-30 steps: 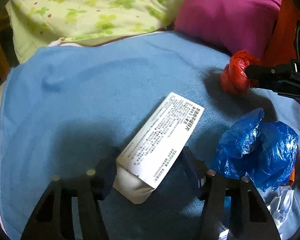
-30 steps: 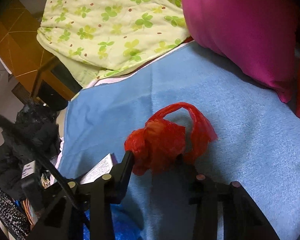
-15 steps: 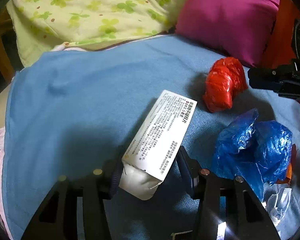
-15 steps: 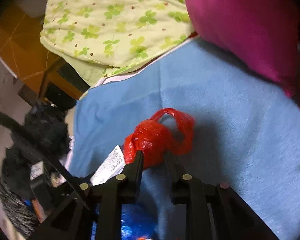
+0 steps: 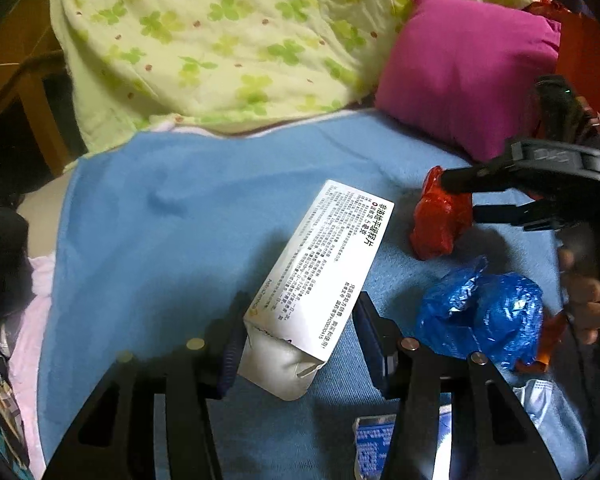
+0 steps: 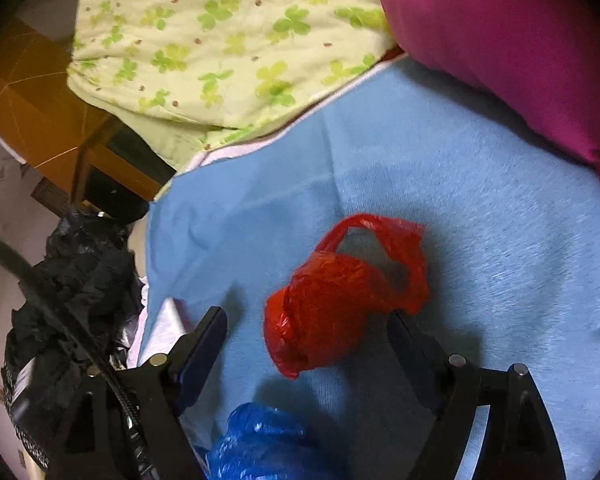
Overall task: Collect trash
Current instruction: 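Lift the white box and red bag and carry both toward the red basket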
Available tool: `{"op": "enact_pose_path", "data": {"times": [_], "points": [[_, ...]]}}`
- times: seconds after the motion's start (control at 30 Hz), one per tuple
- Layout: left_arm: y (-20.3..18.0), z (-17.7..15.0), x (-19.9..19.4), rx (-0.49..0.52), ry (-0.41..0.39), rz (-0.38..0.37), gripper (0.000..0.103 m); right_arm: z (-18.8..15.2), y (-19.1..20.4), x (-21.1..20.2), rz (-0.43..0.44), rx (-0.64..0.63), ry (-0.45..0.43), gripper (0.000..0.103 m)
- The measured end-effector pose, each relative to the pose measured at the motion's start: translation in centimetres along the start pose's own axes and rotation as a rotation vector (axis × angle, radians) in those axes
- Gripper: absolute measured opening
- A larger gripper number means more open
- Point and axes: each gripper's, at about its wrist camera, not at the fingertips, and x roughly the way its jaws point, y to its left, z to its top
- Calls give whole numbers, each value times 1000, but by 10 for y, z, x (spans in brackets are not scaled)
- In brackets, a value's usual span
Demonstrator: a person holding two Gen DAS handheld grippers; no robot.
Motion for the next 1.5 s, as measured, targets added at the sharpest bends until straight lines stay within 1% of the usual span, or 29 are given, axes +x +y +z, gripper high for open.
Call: {"op": "enact_pose_path", "data": {"times": [0.07, 0.1, 0.17, 0.2, 0.3, 0.4, 0.47, 0.57, 0.7, 0.83, 0.93, 1.0, 1.03, 1.1, 1.17, 1.23, 1.3, 1.37, 1.5], "points": [[-1, 0, -5, 6, -11, 8, 54, -1, -3, 10, -46, 3, 23, 85], [-1, 0, -7, 7, -16, 12, 54, -2, -8, 16, -59, 16, 45, 83], [2, 1, -7, 0, -19, 17, 54, -4, -13, 20, -43, 25, 44, 68], [3, 2, -7, -5, -20, 19, 54, -4, -14, 19, -11, 24, 38, 53], [7, 3, -7, -23, -24, 19, 54, -4, -11, 15, -21, -9, 22, 50], [9, 4, -12, -31, -34, 27, 54, -6, -7, 7, -30, -43, 0, 49], [11, 7, -18, -42, -49, 29, 54, -5, -4, -2, -12, -44, -15, 49], [10, 10, -28, -57, -73, 31, 54, -4, 6, -25, -13, -87, -76, 49], [5, 16, -49, -63, -115, 46, 54, -10, 24, -66, -16, -164, -175, 49], [-2, 24, -74, -79, -146, 67, 54, -26, 41, -108, -16, -241, -260, 49], [-11, 29, -102, -92, -170, 113, 54, -39, 56, -140, -7, -294, -326, 49], [-20, 29, -122, -90, -197, 133, 54, -51, 60, -160, 9, -312, -364, 49], [-24, 29, -131, -88, -212, 140, 54, -62, 61, -175, 18, -321, -392, 49], [-38, 28, -155, -75, -246, 167, 54, -82, 62, -194, 20, -336, -419, 49], [-52, 24, -174, -58, -274, 192, 54, -106, 59, -212, 7, -356, -434, 49], [-68, 13, -197, -57, -295, 214, 54, -131, 54, -228, -21, -378, -444, 49], [-81, 1, -212, -59, -302, 215, 54, -149, 49, -241, -31, -378, -435, 49], [-96, -12, -225, -54, -307, 215, 54, -168, 47, -257, -24, -370, -420, 49], [-126, -31, -252, -28, -297, 195, 54, -190, 61, -294, -33, -414, -434, 49]]}}
